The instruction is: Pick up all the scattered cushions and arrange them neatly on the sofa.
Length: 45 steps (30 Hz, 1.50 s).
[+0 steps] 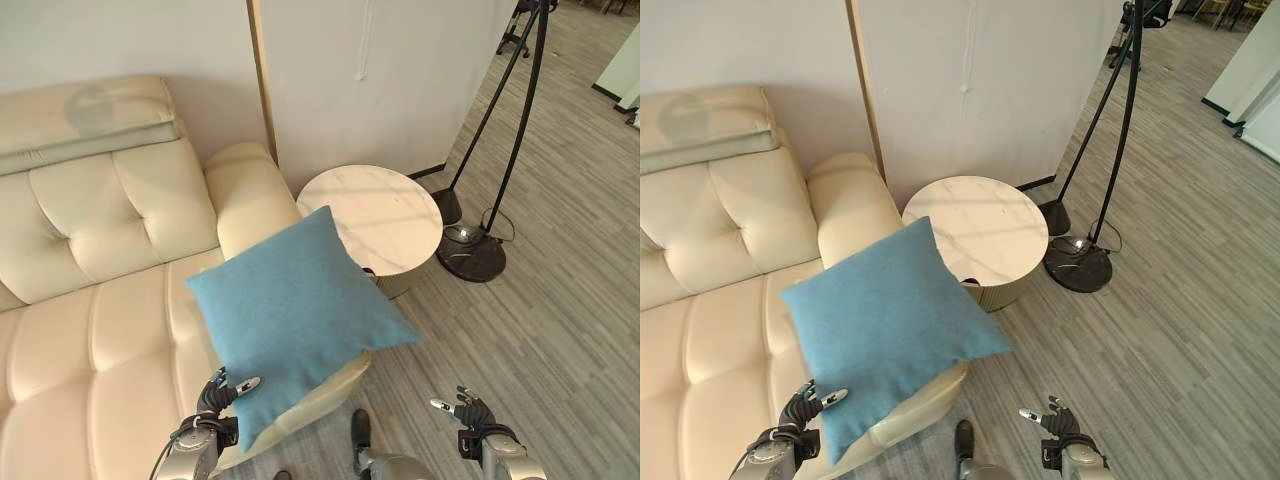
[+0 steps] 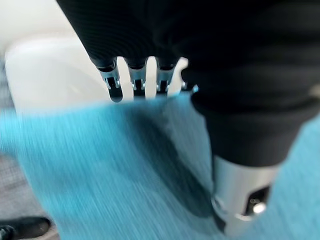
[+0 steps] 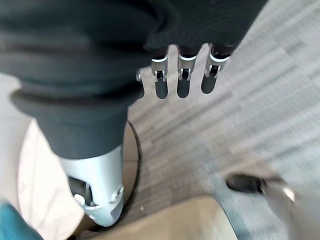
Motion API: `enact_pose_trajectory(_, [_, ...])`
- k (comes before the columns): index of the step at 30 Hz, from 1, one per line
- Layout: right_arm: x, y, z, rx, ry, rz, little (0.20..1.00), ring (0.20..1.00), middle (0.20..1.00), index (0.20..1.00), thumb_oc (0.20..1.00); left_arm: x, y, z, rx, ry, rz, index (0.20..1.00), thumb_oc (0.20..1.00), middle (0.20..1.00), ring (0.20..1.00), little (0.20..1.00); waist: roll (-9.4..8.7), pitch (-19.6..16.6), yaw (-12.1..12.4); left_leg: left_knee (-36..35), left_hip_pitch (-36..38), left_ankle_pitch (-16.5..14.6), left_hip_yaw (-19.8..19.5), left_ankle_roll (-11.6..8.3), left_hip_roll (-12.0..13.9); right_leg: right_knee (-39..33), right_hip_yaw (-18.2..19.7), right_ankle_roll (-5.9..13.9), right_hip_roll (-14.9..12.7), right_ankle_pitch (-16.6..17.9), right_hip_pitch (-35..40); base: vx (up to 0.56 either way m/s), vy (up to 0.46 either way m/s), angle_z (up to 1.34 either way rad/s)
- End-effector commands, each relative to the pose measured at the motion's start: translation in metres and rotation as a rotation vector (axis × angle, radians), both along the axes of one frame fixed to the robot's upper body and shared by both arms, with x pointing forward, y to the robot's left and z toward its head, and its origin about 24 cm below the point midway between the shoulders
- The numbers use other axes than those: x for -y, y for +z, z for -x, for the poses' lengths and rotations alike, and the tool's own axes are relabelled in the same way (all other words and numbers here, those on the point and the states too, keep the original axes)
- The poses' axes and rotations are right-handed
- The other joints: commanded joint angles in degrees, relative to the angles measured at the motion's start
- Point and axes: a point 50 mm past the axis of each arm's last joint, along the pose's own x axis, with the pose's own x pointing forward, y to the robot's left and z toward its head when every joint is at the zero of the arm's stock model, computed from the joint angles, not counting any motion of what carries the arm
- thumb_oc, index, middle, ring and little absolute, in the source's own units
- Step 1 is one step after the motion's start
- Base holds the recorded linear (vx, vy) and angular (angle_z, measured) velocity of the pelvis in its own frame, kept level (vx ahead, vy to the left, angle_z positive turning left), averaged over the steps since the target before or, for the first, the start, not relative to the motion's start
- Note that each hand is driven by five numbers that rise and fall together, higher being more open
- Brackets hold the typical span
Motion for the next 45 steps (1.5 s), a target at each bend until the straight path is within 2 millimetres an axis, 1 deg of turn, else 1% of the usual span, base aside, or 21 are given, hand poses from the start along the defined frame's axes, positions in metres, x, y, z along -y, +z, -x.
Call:
enact_pose_trajectory(1, [0.016, 0.016, -0.012, 0.101, -0.002, 0.04, 1.0, 1.0, 1.0, 1.0, 1.0, -0.003, 0.017, -0.02, 0.105, -0.03, -0.01, 1.0, 1.0, 1.0, 1.0, 1.0, -0.28, 1.11, -0.77, 2.72, -7.61, 3.06, 1.03, -2.35, 1.34, 4.99, -0.31, 4.99, -5.13, -11.83, 2.97, -0.03, -0.06, 0.69])
enact_pose_trajectory(2, [0.019, 0.017, -0.012, 0.098, -0.002, 0.05, 1.0, 1.0, 1.0, 1.0, 1.0, 0.001, 0.02, -0.026, 0.119, -0.065, -0.018, 1.0, 1.0, 1.0, 1.0, 1.0, -0.78, 2.5, -0.75, 8.25, -10.91, 3.07, 5.25, -1.83, 0.64, 4.86, -2.61, 4.43, -6.19, -12.23, 4.36, -0.03, -0.086, 0.67])
enact_pose_trajectory(4, [0.022, 0.017, -0.011, 0.09, 0.003, 0.059, 1.0, 1.0, 1.0, 1.0, 1.0, 0.002, 0.023, -0.028, 0.129, -0.089, -0.026, 1.0, 1.0, 1.0, 1.0, 1.0, -1.12, 3.14, -0.72, 11.41, -13.32, 2.39, 9.99, -0.9, 0.81, 4.67, -4.24, 4.01, -6.62, -12.98, 5.64, -0.01, -0.069, 0.59])
enact_pose_trajectory(10, [0.024, 0.011, -0.005, 0.048, -0.015, 0.074, 1.0, 1.0, 1.0, 1.0, 1.0, 0.001, 0.022, -0.032, 0.107, -0.118, -0.06, 1.0, 1.0, 1.0, 1.0, 1.0, 0.21, 2.67, 0.17, 0.17, -18.15, 9.87, 19.23, -1.49, 1.53, 2.29, -9.04, 4.15, -5.63, -14.74, 8.29, 0.1, 0.054, 0.6])
enact_pose_trajectory(14, [0.013, 0.004, 0.001, 0.019, 0.005, 0.05, 1.0, 1.0, 1.0, 1.0, 1.0, 0.001, 0.011, -0.021, 0.049, -0.113, -0.058, 1.0, 1.0, 1.0, 1.0, 1.0, -0.19, -0.05, 0.24, -4.15, -13.83, 10.05, 18.91, -0.08, -0.07, 4.26, -10.37, 5.18, -6.56, -16.17, 10.13, 0.27, 0.261, 0.48])
enact_pose_trajectory(15, [0.008, 0.001, 0.004, 0.002, 0.015, 0.04, 1.0, 1.0, 1.0, 1.0, 1.0, -0.001, 0.01, -0.019, 0.043, -0.102, -0.058, 1.0, 1.0, 1.0, 1.0, 1.0, -0.67, -0.44, 0.45, -4.5, -12.31, 8.94, 18.82, 0.9, -0.97, 7.06, -10.07, 5.71, -7.52, -16.63, 9.96, 0.17, 0.29, 0.07])
enact_pose_trajectory(16, [0.002, -0.003, 0.006, -0.02, 0.031, 0.025, 1.0, 1.0, 1.0, 1.0, 1.0, -0.006, 0.01, -0.017, 0.033, -0.091, -0.07, 1.0, 1.0, 1.0, 1.0, 1.0, -0.92, 0.17, 0.49, -5.08, -9.86, 7.49, 18.77, 2.16, -1.95, 16.04, -8.89, 7.42, -9.05, -15.42, 6.9, 0.19, 0.336, -0.08])
enact_pose_trajectory(17, [0.0, -0.003, 0.005, -0.019, 0.036, 0.023, 1.0, 1.0, 1.0, 1.0, 1.0, -0.009, 0.011, -0.017, 0.031, -0.086, -0.082, 1.0, 1.0, 1.0, 1.0, 1.0, -0.9, 0.6, 0.11, -5.25, -9.38, 7.26, 18.74, 2.55, -2.1, 19.62, -7.77, 8.62, -9.43, -13.45, 4.9, 0.09, 0.212, -0.02])
enact_pose_trajectory(19, [-0.003, -0.004, 0.006, -0.023, 0.036, 0.011, 1.0, 1.0, 1.0, 1.0, 1.0, -0.012, 0.012, -0.017, 0.031, -0.084, -0.09, 1.0, 1.0, 1.0, 1.0, 1.0, -0.4, 0.71, -0.22, -5.59, -8.97, 6.84, 18.49, 2.86, -1.9, 22.67, -5.54, 9.07, -8.99, -13.06, 2.31, 0.08, 0.113, -0.06])
enact_pose_trajectory(21, [-0.002, -0.006, 0.006, -0.03, 0.018, 0.012, 1.0, 1.0, 1.0, 1.0, 1.0, -0.014, 0.011, -0.017, 0.029, -0.066, -0.086, 1.0, 1.0, 1.0, 1.0, 1.0, 0.29, 0.69, -0.55, -6.22, -7.8, 6.33, 18.07, 2.55, -1.93, 18.49, -4.87, 7.98, -8.47, -13.84, 0.66, 0.17, 0.063, 0.03])
enact_pose_trajectory(23, [-0.001, -0.009, 0.012, -0.055, 0.011, 0.018, 1.0, 1.0, 1.0, 1.0, 1.0, -0.02, 0.01, -0.016, 0.021, -0.049, -0.101, 1.0, 1.0, 1.0, 1.0, 1.0, -0.44, 1.4, -0.79, -6.01, -6.09, 5.51, 17.24, 2.13, -3.14, 7.8, -5.87, 7.71, -9.04, -11.24, 1.28, 0.2, -0.081, -0.06])
enact_pose_trajectory(27, [0.031, -0.02, 0.038, -0.197, -0.061, 0.097, 1.0, 1.0, 1.0, 1.0, 1.0, -0.027, 0.008, -0.016, 0.023, 0.029, -0.073, 1.0, 1.0, 1.0, 1.0, 1.0, -1.13, -0.91, -1.05, -6.34, -5.07, 4.94, 17.29, 1.15, -2.44, 1.54, -6.4, 7.8, -8.14, -9.56, 5.92, 0.15, -0.106, 0.27])
enact_pose_trajectory(30, [0.075, -0.012, 0.051, -0.309, -0.066, 0.212, 1.0, 1.0, 1.0, 1.0, 1.0, -0.042, 0.017, -0.025, 0.049, 0.05, -0.093, 1.0, 1.0, 1.0, 1.0, 1.0, -2.14, -1.56, -0.55, -6.34, -4.98, 5.0, 16.78, 0.44, -1.87, 0.09, -7.22, 7.79, -7.77, -9.72, 7.46, 0.05, -0.082, -0.07])
enact_pose_trajectory(33, [0.108, 0.007, 0.039, -0.298, -0.068, 0.312, 1.0, 1.0, 1.0, 1.0, 1.0, -0.046, 0.023, -0.032, 0.068, 0.046, -0.102, 1.0, 1.0, 1.0, 1.0, 1.0, -2.67, -1.75, -0.42, -6.34, -5.0, 4.99, 16.75, 0.17, -1.6, 0.09, -7.09, 7.83, -7.64, -9.96, 7.66, 0.0, -0.011, 0.0])
enact_pose_trajectory(34, [0.127, 0.036, 0.007, -0.177, -0.039, 0.401, 1.0, 1.0, 1.0, 1.0, 1.0, -0.044, 0.023, -0.03, 0.07, 0.044, -0.1, 1.0, 1.0, 1.0, 1.0, 1.0, -3.04, -2.0, -0.39, -6.34, -5.13, 4.94, 16.83, 0.04, -1.39, 0.09, -6.92, 7.87, -7.51, -10.01, 7.51, 0.01, 0.005, -0.06])
enact_pose_trajectory(37, [0.109, 0.059, -0.033, 0.01, 0.047, 0.416, 1.0, 1.0, 1.0, 1.0, 1.0, -0.042, 0.018, -0.024, 0.054, 0.06, -0.086, 1.0, 1.0, 1.0, 1.0, 1.0, -3.28, -2.24, -0.29, -6.34, -5.0, 4.75, 17.09, 0.02, -1.25, 0.09, -6.78, 7.81, -7.46, -9.98, 7.53, 0.01, 0.011, -0.11])
enact_pose_trajectory(38, [0.09, 0.065, -0.048, 0.094, 0.087, 0.387, 1.0, 1.0, 1.0, 1.0, 1.0, -0.039, 0.015, -0.022, 0.049, 0.072, -0.075, 1.0, 1.0, 1.0, 1.0, 1.0, -3.34, -2.28, -0.17, -6.34, -4.88, 4.63, 17.16, 0.09, -1.24, 0.09, -6.67, 7.78, -7.49, -9.94, 7.51, 0.01, 0.005, -0.05])
enact_pose_trajectory(39, [0.09, 0.065, -0.048, 0.093, 0.087, 0.387, 1.0, 1.0, 1.0, 1.0, 1.0, -0.039, 0.015, -0.022, 0.048, 0.072, -0.075, 1.0, 1.0, 1.0, 1.0, 1.0, -3.36, -2.28, -0.17, -6.34, -4.86, 4.63, 17.16, 0.09, -1.24, 0.09, -6.67, 7.78, -7.49, -9.94, 7.52, 0.01, 0.008, -0.11])
enact_pose_trajectory(40, [0.069, 0.071, -0.06, 0.176, 0.123, 0.347, 1.0, 1.0, 1.0, 1.0, 1.0, -0.035, 0.013, -0.02, 0.048, 0.079, -0.061, 1.0, 1.0, 1.0, 1.0, 1.0, -3.32, -2.33, -0.07, -6.34, -4.7, 4.52, 17.25, 0.14, -1.21, 0.09, -6.63, 7.75, -7.52, -9.94, 7.51, 0.01, 0.006, -0.11])
enact_pose_trajectory(41, [0.069, 0.071, -0.06, 0.175, 0.123, 0.347, 1.0, 1.0, 1.0, 1.0, 1.0, -0.035, 0.013, -0.02, 0.047, 0.079, -0.061, 1.0, 1.0, 1.0, 1.0, 1.0, -3.34, -2.34, -0.06, -6.34, -4.68, 4.51, 17.26, 0.14, -1.21, 0.09, -6.62, 7.75, -7.52, -9.94, 7.52, 0.01, 0.011, -0.03])
enact_pose_trajectory(45, [0.022, 0.083, -0.077, 0.333, 0.2, 0.239, 1.0, 1.0, 1.0, 1.0, 1.0, -0.025, 0.01, -0.019, 0.042, 0.068, -0.04, 1.0, 1.0, 1.0, 1.0, 1.0, -3.14, -2.19, 0.11, -6.34, -4.61, 4.26, 17.43, 0.26, -1.33, 0.09, -6.49, 7.71, -7.71, -9.87, 7.42, 0.0, 0.003, 0.01])
